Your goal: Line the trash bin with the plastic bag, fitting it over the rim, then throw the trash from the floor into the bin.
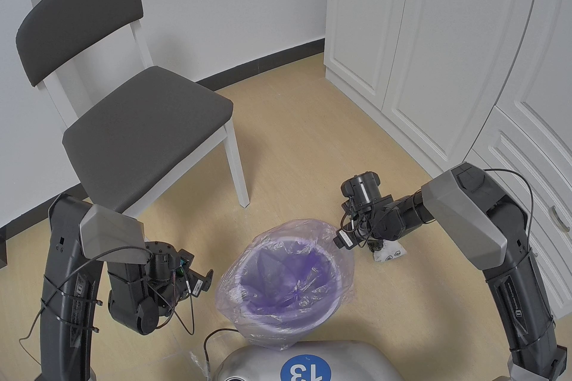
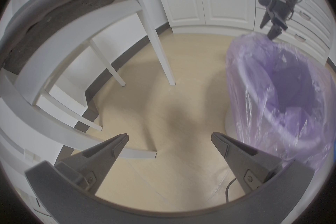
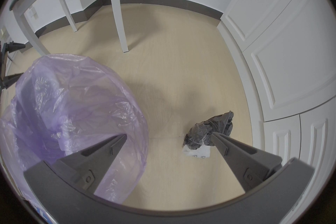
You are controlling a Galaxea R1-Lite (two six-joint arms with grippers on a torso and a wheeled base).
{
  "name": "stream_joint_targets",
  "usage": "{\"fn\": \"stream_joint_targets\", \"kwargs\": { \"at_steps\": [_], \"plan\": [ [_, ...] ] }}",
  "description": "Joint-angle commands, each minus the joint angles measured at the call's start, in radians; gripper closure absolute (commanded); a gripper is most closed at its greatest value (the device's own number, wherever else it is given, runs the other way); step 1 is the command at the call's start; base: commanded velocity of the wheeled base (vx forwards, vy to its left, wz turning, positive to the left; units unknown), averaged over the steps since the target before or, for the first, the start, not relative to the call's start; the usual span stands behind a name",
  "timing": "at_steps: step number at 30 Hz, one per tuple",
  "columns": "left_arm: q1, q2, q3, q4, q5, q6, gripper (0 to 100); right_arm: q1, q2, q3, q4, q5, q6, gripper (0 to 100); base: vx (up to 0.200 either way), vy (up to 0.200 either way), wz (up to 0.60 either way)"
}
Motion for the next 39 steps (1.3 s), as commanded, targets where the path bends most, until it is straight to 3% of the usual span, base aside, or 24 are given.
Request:
{"fn": "stream_joint_targets", "kwargs": {
  "at_steps": [1,6,10,17,23,28,39],
  "plan": [
    [0.019,-0.075,0.142,-0.072,-0.048,-0.058,0,0.004,-0.049,0.098,0.011,0.005,0.015,0,0.000,0.000,0.00],
    [0.032,-0.276,0.242,-0.072,-0.171,-0.196,0,0.008,-0.139,0.209,-0.081,0.009,0.015,0,0.000,0.000,0.00],
    [-0.016,-0.331,0.337,-0.072,-0.252,-0.198,0,0.007,-0.210,0.325,-0.149,0.012,0.009,0,0.000,0.000,0.00],
    [-0.132,-0.228,0.362,-0.072,-0.240,-0.198,0,0.002,-0.264,0.488,-0.262,0.014,0.003,0,0.000,0.000,0.00],
    [-0.163,-0.090,0.273,-0.068,-0.180,-0.191,0,0.011,-0.322,0.620,-0.386,0.031,-0.009,0,0.000,0.000,0.00],
    [-0.132,-0.062,0.207,0.095,-0.177,-0.076,0,0.010,-0.374,0.718,-0.457,0.035,-0.043,0,0.000,0.000,0.00],
    [-0.109,-0.082,0.027,0.351,-0.178,-0.060,0,0.001,-0.388,0.782,-0.482,0.063,-0.074,0,0.000,0.000,0.00]
  ]
}}
